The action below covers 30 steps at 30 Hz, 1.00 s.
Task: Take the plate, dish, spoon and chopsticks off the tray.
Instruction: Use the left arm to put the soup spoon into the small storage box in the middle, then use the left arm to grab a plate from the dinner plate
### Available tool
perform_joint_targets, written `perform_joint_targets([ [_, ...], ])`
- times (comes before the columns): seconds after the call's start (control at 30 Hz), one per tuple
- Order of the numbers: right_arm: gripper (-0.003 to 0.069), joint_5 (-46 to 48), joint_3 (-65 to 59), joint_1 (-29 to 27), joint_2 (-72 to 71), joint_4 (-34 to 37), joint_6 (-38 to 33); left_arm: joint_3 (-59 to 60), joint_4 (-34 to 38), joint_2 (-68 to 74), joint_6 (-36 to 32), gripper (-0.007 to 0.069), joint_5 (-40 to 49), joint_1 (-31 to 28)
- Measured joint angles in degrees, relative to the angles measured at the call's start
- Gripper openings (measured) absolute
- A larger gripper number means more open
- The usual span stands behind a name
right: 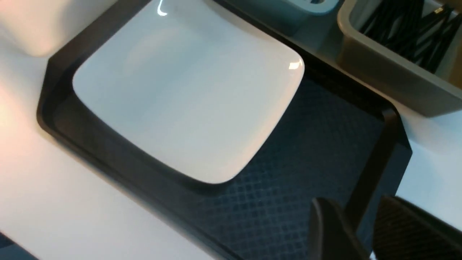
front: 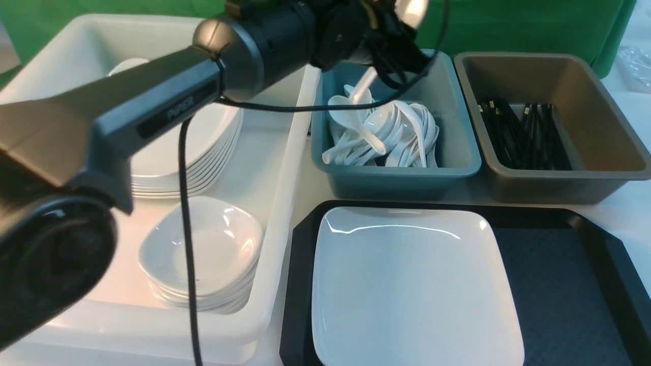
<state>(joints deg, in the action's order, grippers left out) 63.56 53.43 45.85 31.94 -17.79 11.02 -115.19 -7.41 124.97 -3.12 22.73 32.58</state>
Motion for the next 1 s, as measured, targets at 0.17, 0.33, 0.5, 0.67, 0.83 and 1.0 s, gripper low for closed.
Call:
perform_joint_targets([
  [0.17, 0.0230, 0.00, 0.00, 0.00, 0.00, 0.73, 0.14, -0.42, 3.18, 1.21, 0.09, 0.0535, 1.05, -1.64],
  [0.33, 0.0230, -0.53, 0.00, 0.00, 0.00, 0.77, 0.03, -0.42, 5.54, -4.66, -0.34, 0.0604, 10.09, -0.17],
  [0.5, 0.0230, -1.18, 0.00, 0.00, 0.00, 0.79, -0.08, 2.46, 5.33, -15.33, -9.29, 0.0363, 28.12, 4.30],
  [0.67, 0.0234, -1.55, 0.00, 0.00, 0.00, 0.79, -0.08, 19.16, 6.93, -26.52, -22.36, 0.0048, 32.97, 10.10],
  [0.83, 0.0234, -1.67, 0.00, 0.00, 0.00, 0.79, -0.08, 41.16, 8.39, -36.98, -32.20, 0.0017, 27.79, 16.04],
  [1.0, 0.0234, -1.91, 0.00, 0.00, 0.00, 0.84, -0.08, 57.07, 11.71, -40.47, -42.72, 0.0105, 21.50, 20.72],
])
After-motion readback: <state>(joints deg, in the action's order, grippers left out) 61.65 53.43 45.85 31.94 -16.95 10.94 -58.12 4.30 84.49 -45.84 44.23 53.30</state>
